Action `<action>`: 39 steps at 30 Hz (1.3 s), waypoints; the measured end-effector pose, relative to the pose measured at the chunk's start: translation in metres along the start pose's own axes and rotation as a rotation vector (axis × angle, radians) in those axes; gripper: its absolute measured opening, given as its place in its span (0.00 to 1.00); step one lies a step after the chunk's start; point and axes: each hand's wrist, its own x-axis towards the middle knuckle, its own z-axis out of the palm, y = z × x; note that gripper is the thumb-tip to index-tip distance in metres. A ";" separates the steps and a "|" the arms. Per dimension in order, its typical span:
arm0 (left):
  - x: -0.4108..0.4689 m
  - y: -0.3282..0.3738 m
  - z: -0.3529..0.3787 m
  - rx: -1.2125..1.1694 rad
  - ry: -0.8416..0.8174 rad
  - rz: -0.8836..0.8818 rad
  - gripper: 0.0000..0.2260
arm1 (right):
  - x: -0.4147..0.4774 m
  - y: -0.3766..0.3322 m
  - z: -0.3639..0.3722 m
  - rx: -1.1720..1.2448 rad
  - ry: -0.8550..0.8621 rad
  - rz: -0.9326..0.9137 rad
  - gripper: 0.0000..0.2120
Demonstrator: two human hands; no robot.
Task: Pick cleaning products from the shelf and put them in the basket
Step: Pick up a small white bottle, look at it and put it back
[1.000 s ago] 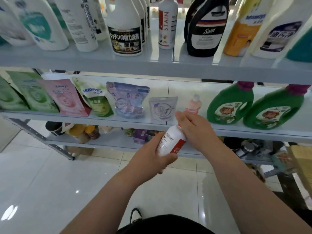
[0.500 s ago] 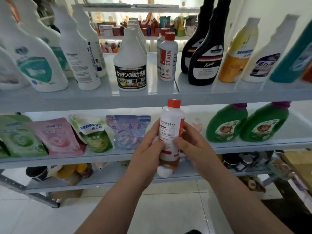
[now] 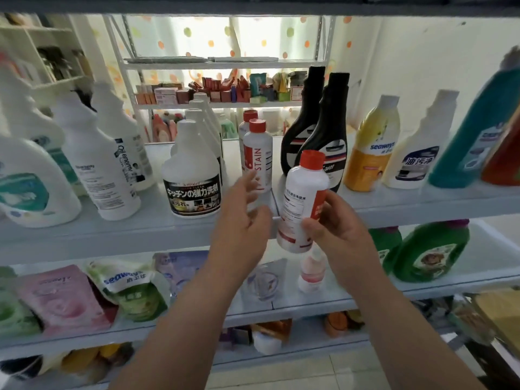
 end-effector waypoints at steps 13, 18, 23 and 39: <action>0.113 -0.020 0.043 0.211 0.166 -0.285 0.30 | 0.061 0.020 -0.021 0.005 0.024 -0.078 0.26; 0.081 -0.013 0.024 0.209 0.145 -0.183 0.27 | 0.067 0.023 -0.017 0.034 0.022 -0.089 0.25; 0.023 -0.003 -0.009 -0.011 0.132 -0.165 0.26 | 0.069 0.024 -0.003 0.033 0.015 -0.096 0.27; -0.049 -0.029 -0.059 -0.233 -0.017 -0.230 0.30 | 0.110 0.024 0.075 -0.388 0.100 -0.082 0.28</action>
